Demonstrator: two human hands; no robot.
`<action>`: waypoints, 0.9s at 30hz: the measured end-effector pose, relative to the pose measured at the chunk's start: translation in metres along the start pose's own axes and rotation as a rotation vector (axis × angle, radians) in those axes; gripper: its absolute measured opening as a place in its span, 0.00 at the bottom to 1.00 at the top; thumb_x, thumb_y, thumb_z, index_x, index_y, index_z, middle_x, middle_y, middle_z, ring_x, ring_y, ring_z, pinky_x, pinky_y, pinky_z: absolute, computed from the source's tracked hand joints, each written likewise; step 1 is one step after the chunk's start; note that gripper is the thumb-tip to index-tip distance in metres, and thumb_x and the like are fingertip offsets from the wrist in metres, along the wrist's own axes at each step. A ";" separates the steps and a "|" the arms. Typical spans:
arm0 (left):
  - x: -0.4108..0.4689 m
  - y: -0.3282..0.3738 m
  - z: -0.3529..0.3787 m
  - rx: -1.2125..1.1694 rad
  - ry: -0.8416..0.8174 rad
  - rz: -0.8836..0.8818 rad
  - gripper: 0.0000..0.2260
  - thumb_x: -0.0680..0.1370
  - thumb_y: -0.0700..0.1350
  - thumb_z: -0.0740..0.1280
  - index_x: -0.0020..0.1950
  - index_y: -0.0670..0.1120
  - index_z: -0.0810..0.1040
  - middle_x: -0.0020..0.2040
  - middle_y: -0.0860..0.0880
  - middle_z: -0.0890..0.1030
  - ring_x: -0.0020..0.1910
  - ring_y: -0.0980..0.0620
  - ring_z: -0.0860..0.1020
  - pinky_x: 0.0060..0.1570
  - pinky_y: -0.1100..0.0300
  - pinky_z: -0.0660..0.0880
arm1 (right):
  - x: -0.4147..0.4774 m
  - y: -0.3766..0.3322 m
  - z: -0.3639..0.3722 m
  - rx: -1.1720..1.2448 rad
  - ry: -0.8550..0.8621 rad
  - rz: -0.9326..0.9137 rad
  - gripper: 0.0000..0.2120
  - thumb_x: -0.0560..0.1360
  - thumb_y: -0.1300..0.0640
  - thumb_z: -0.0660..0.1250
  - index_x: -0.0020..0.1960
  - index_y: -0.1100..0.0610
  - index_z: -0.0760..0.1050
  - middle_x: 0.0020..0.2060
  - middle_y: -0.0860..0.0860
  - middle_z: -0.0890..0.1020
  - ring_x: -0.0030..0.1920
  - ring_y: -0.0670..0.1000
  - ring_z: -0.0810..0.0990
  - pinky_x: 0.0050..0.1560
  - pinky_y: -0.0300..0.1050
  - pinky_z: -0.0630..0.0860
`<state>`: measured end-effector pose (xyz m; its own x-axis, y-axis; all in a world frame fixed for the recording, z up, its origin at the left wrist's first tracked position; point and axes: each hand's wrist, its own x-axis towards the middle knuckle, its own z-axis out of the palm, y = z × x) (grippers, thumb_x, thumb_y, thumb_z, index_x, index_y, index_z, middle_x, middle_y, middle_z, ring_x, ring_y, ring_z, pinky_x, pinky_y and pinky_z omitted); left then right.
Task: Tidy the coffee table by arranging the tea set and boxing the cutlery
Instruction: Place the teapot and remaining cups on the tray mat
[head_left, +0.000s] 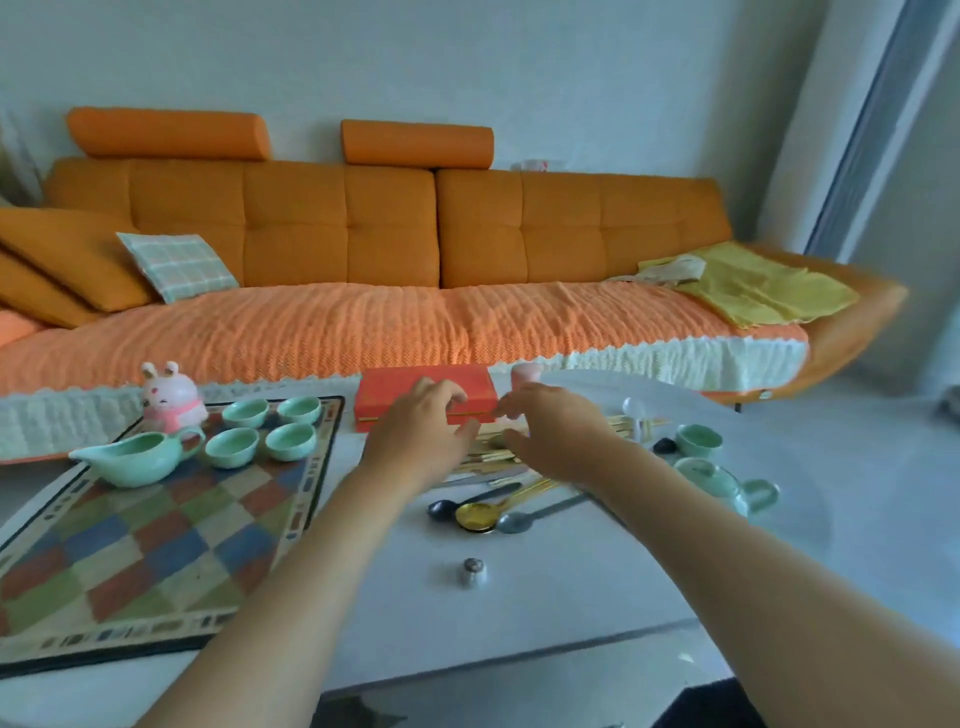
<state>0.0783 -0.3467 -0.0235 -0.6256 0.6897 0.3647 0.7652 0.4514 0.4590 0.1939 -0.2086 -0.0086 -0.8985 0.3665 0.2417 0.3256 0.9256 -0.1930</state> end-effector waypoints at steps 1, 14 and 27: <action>0.002 0.019 0.010 -0.031 -0.034 0.017 0.14 0.78 0.56 0.65 0.62 0.53 0.74 0.55 0.55 0.73 0.54 0.52 0.75 0.51 0.54 0.74 | -0.012 0.019 -0.008 -0.003 0.025 0.028 0.15 0.76 0.50 0.63 0.62 0.44 0.75 0.59 0.44 0.75 0.54 0.51 0.78 0.53 0.48 0.75; 0.011 0.157 0.126 -0.215 -0.519 0.192 0.28 0.75 0.51 0.72 0.73 0.52 0.67 0.70 0.51 0.72 0.66 0.51 0.72 0.61 0.59 0.69 | -0.106 0.170 -0.033 0.002 -0.177 0.350 0.44 0.65 0.33 0.71 0.75 0.43 0.57 0.70 0.50 0.67 0.68 0.56 0.68 0.69 0.54 0.63; 0.036 0.170 0.152 0.078 -0.578 0.307 0.42 0.64 0.64 0.75 0.74 0.58 0.62 0.72 0.52 0.69 0.71 0.47 0.66 0.68 0.50 0.65 | -0.104 0.202 -0.025 0.240 -0.274 0.353 0.47 0.63 0.49 0.80 0.76 0.48 0.61 0.68 0.48 0.73 0.65 0.50 0.72 0.62 0.42 0.68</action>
<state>0.2090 -0.1596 -0.0557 -0.2108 0.9769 -0.0343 0.9182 0.2100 0.3358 0.3605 -0.0573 -0.0491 -0.8006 0.5850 -0.1296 0.5754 0.6903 -0.4386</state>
